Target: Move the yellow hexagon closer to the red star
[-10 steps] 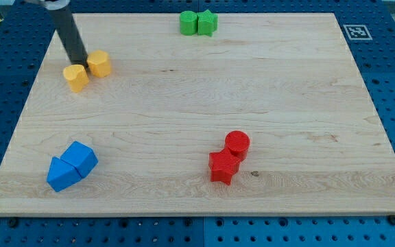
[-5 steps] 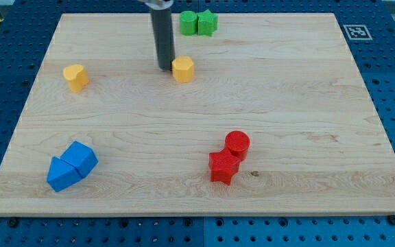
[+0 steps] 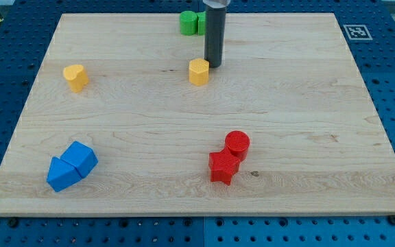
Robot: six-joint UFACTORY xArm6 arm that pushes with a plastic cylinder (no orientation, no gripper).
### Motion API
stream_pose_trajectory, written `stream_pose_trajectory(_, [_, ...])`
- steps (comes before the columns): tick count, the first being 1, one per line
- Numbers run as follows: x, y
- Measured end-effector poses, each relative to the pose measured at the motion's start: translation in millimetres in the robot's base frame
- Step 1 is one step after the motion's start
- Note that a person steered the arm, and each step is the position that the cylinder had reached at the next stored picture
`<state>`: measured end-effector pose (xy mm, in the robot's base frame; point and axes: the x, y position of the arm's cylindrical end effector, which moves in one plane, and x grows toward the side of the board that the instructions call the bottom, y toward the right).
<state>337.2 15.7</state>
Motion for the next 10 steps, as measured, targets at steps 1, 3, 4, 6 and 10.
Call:
stream_pose_trajectory(1, [-6,-20])
stream_pose_trajectory(3, [43,-6])
stream_pose_trajectory(4, [71,0])
stream_pose_trajectory(6, [87,-11])
stream_pose_trajectory(10, [137,-35])
